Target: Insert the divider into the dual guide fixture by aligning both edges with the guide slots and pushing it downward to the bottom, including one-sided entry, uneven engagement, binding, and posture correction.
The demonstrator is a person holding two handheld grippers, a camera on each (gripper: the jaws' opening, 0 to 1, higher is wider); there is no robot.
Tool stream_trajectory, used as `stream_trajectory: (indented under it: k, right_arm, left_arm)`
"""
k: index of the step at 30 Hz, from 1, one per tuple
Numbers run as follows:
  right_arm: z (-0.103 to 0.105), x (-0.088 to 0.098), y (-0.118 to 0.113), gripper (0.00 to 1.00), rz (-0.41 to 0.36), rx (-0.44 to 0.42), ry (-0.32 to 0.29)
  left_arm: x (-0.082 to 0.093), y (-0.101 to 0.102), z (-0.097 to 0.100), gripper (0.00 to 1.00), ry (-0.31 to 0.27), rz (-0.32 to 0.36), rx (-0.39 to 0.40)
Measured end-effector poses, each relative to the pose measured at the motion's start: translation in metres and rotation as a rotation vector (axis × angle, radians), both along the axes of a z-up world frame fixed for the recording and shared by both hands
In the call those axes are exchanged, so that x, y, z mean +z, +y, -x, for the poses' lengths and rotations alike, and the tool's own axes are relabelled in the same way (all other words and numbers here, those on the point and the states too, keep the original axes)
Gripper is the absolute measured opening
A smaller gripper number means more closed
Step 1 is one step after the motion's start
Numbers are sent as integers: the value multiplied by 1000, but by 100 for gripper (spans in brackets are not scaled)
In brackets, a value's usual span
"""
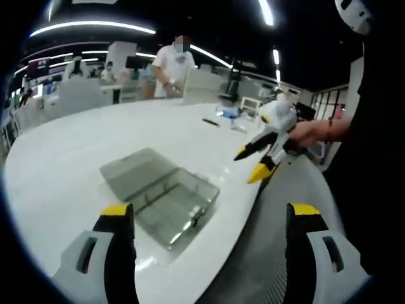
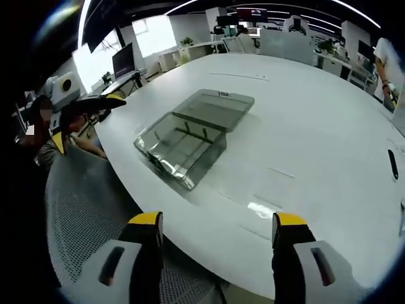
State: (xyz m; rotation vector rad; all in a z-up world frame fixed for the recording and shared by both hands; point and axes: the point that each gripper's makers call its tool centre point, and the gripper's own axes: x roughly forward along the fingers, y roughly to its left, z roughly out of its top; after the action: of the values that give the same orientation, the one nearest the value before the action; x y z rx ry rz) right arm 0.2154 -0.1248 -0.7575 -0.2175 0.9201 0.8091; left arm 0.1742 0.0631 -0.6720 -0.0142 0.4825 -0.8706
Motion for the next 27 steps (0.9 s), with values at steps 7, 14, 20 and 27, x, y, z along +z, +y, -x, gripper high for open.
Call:
stream_trajectory:
  k: [7,14,20,27]
  right_arm:
    - [-3,-3,-3,67,20,-5,1]
    - [-8,-9,-8,67,45,-50,8]
    - [-11,-14,-11,67,66,-64,16]
    - [-15,-20,-19,62,85,-105,27]
  left_arm:
    - [-2,-5,0,99,2,0,-11]
    - [0,-6,-1,99,-2,9,-12]
    - [-4,-7,2,99,3,-12,-23]
    - [-11,-6,0,99,14,-10,-29]
